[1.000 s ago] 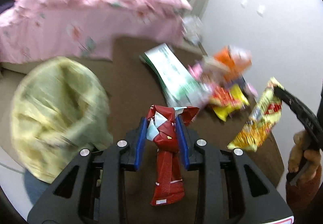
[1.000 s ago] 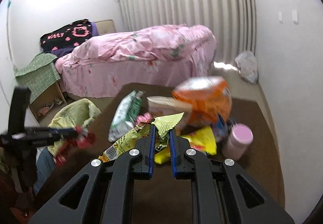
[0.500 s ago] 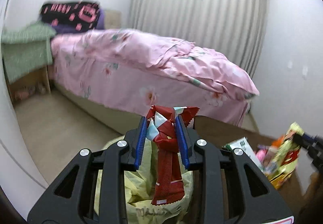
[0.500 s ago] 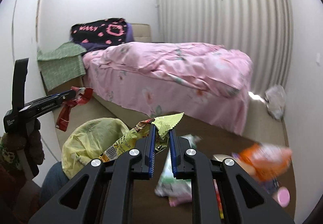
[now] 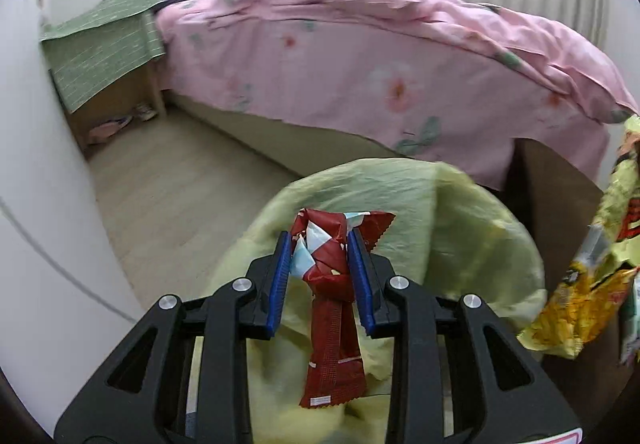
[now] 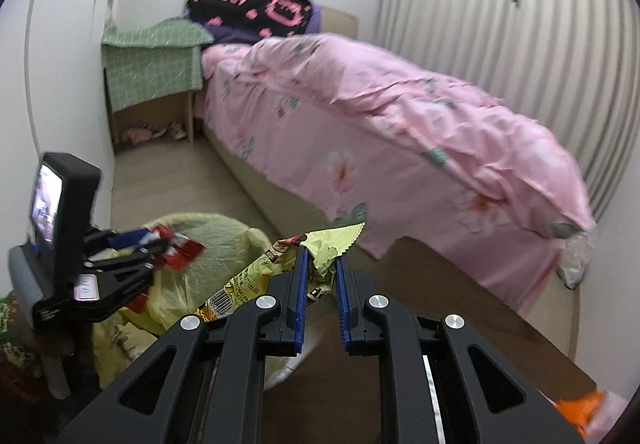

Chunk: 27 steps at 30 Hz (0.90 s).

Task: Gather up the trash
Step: 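Carry both wrappers over the yellow bag and open both tools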

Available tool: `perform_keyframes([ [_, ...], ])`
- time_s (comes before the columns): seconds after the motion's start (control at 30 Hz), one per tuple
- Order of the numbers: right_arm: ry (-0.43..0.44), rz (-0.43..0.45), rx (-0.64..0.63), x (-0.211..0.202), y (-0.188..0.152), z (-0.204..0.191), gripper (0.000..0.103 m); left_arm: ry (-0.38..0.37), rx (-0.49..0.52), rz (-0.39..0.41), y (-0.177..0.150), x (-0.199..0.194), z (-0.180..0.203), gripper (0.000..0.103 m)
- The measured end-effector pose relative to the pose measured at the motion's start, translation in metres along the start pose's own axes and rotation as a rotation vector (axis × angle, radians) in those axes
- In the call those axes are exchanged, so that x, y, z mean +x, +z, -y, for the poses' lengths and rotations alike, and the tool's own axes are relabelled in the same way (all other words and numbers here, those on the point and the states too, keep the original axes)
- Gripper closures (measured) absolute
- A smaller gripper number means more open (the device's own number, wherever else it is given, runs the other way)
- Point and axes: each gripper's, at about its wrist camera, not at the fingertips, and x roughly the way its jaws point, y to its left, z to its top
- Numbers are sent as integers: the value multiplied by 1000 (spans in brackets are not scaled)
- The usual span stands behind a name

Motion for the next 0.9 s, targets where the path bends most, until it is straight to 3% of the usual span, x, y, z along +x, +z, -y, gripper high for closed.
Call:
perform_keyframes([
  [0.13, 106, -80, -24, 38, -1, -16, 90, -58, -105, -13, -3, -1, -22, 75],
  [0.27, 165, -117, -29, 54, -5, -27, 90, -171, -220, -8, 3, -12, -42, 75],
  [0.4, 192, -132, -10, 60, -9, -32, 90, -285, -260, -38, 7, -14, -44, 75],
  [0.47, 209, -161, 1, 65, -11, -33, 89, -342, -280, -51, 8, -14, -44, 69],
  [0.53, 249, -199, 21, 70, -16, -34, 86, -370, -293, -42, 10, -16, -45, 51],
  [0.6, 308, -211, 31, 71, -21, -37, 74, -358, -294, -20, 14, -21, -45, 48],
  [0.73, 390, -245, -3, 69, -27, -50, 73, -307, -302, 20, 19, -32, -47, 43],
  [0.9, 339, -233, -1, 53, -29, -44, 73, -304, -297, 44, 21, -43, -48, 38],
])
